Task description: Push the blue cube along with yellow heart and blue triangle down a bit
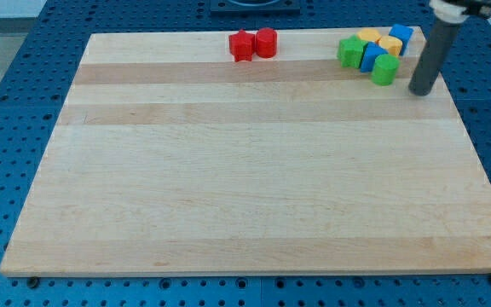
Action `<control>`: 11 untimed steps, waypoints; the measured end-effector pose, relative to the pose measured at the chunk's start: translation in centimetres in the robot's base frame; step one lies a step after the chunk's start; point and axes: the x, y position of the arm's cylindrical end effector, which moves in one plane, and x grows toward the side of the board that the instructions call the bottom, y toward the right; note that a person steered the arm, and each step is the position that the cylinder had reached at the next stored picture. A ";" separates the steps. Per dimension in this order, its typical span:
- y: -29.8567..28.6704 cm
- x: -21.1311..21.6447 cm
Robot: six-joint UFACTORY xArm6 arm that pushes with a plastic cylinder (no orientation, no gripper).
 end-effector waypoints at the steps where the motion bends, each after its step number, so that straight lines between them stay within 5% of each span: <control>1: 2.3 -3.0; 4: 2.0 -14.5; 11: -0.3 -9.8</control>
